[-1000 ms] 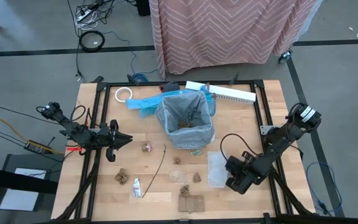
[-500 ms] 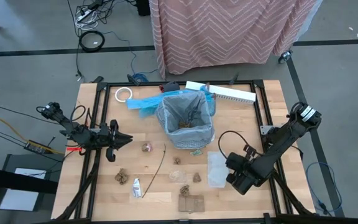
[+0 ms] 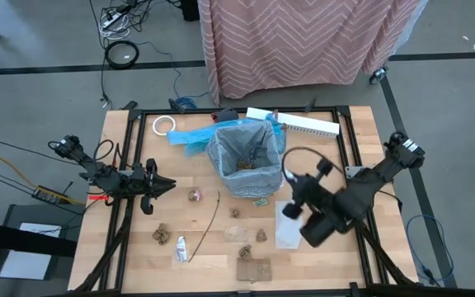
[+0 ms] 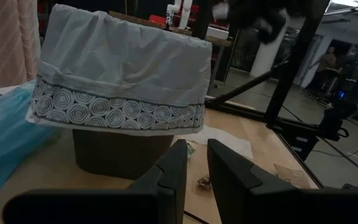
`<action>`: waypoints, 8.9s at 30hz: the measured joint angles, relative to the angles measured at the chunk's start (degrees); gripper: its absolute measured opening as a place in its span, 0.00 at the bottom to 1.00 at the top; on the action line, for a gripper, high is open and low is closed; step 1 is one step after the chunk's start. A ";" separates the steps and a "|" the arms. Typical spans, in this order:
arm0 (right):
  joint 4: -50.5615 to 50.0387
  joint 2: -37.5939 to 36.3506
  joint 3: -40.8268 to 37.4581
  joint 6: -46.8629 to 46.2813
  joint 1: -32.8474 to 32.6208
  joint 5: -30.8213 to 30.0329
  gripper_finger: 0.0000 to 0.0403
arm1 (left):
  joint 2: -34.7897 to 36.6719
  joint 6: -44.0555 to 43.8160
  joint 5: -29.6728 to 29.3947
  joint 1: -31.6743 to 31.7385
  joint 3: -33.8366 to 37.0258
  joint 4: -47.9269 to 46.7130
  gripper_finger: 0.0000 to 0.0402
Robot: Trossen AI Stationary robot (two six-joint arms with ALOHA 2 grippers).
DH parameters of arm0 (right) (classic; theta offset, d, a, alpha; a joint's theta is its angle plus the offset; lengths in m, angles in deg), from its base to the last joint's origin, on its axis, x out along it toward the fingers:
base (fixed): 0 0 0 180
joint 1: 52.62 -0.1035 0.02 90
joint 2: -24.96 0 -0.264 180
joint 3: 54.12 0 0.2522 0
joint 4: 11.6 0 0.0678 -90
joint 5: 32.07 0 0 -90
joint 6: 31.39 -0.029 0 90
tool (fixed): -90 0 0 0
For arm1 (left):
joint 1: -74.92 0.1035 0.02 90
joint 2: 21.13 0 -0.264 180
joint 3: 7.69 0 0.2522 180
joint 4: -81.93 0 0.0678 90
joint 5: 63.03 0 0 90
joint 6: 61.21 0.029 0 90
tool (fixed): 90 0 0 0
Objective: Place trash/remove bag and relplace
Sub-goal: Put the white paper inside the black trash bin, then put the bubble wrap inside the black trash bin, then put the white paper inside the black trash bin
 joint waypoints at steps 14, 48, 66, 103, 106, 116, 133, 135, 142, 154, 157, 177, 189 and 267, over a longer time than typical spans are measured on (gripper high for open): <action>30.67 -1.88 7.21 48.48 18.15 10.10 0.01 | 0.00 3.21 -0.20 -0.01 0.17 1.03 0.18; 101.43 -36.32 -52.81 58.73 35.01 50.77 0.01 | -0.02 4.52 -2.61 0.02 1.50 4.64 0.18; 102.01 -20.13 -43.86 63.39 40.73 53.93 0.38 | -0.20 4.59 -2.56 0.02 1.51 4.61 0.18; 52.06 -27.91 -51.82 11.20 4.83 34.68 0.66 | -0.22 4.31 -2.43 0.02 1.57 4.50 0.18; 54.62 -22.80 -53.37 7.77 3.63 34.68 0.67 | -0.22 4.27 -2.43 0.02 1.57 4.52 0.18; 60.32 -6.91 -55.02 -1.01 0.67 35.03 0.75 | -0.22 4.17 -2.43 0.02 1.57 4.52 0.18; 60.28 0.34 -55.00 -9.07 -0.64 30.61 0.05 | -0.22 4.13 -2.43 0.02 1.57 4.50 0.18; 60.41 -0.80 -55.06 -9.27 -0.64 30.53 0.03 | -0.22 4.13 -2.43 0.02 1.57 4.50 0.18; 60.32 -7.20 -53.39 -8.13 -0.67 31.31 0.00 | -0.22 4.14 -2.43 0.01 1.57 4.51 0.18; 60.94 -19.32 -37.10 23.52 -0.66 28.22 0.00 | -0.22 4.44 -2.45 0.02 1.57 4.50 0.18; 61.11 -21.73 -31.52 35.05 -0.52 24.21 0.00 | -0.22 4.50 -2.45 0.02 1.57 4.52 0.18; 66.44 -23.94 -21.56 68.84 27.68 29.52 0.00 | -0.22 4.57 -2.48 0.00 1.57 4.52 0.18; 61.60 -17.21 -21.66 68.79 36.01 40.54 0.20 | -0.22 4.57 -2.49 0.01 1.57 4.52 0.18; 125.14 12.30 -63.45 40.77 10.29 24.32 0.61 | -0.26 4.57 -2.43 0.01 1.57 4.44 0.18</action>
